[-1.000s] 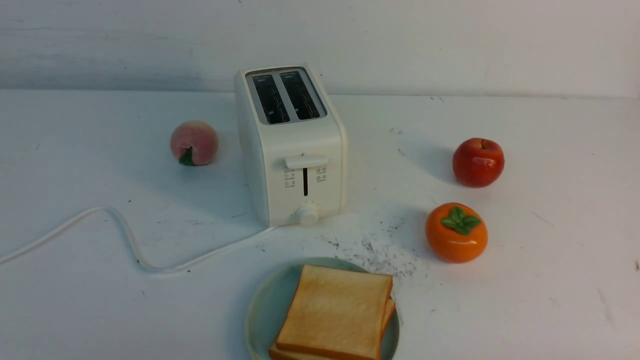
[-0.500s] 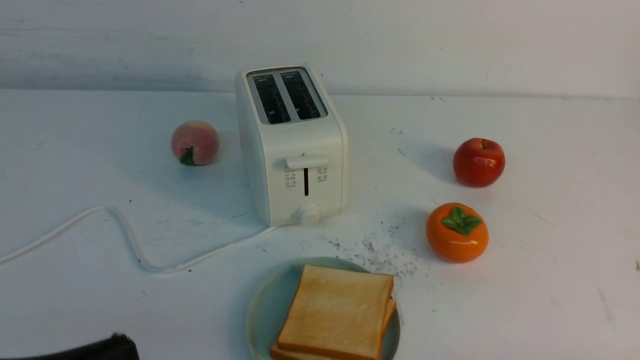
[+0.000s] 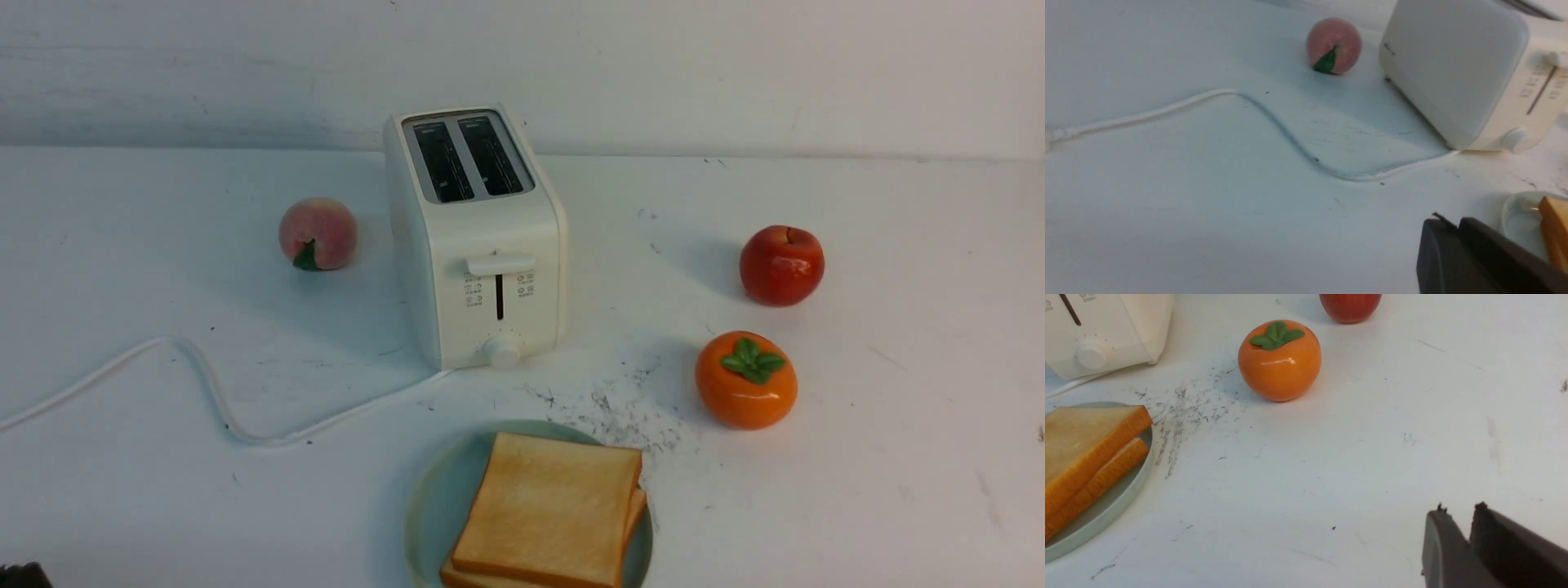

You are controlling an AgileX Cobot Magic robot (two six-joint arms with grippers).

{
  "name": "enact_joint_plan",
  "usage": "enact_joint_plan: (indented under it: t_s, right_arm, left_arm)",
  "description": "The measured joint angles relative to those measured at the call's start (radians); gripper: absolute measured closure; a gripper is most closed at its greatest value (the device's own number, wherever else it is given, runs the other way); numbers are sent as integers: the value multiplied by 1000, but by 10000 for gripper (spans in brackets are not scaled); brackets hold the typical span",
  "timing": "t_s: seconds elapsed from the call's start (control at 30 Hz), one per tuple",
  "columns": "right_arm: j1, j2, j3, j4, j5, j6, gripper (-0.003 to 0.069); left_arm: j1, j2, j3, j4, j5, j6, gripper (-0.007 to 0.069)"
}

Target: Take toasted bread from bread machine on white table place on plate.

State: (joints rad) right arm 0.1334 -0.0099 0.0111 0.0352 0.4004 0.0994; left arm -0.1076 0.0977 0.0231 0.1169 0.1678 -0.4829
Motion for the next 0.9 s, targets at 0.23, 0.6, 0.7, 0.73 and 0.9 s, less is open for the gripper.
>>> enact_joint_plan:
  t_s: [0.23, 0.6, 0.7, 0.73, 0.9]
  right_arm:
    - [0, 0, 1, 0, -2, 0, 542]
    - [0, 0, 1, 0, -2, 0, 531]
    - [0, 0, 1, 0, -2, 0, 526]
    - [0, 0, 1, 0, -2, 0, 526]
    - [0, 0, 1, 0, -2, 0, 524]
  left_arm:
    - [47, -85, 6, -6, 106, -22, 586]
    - [47, -107, 8, -27, 220, -25, 569]
    - [47, -107, 8, -42, 220, -25, 569]
    - [47, -107, 8, -44, 220, -25, 569]
    - [47, -107, 8, -45, 220, -25, 568]
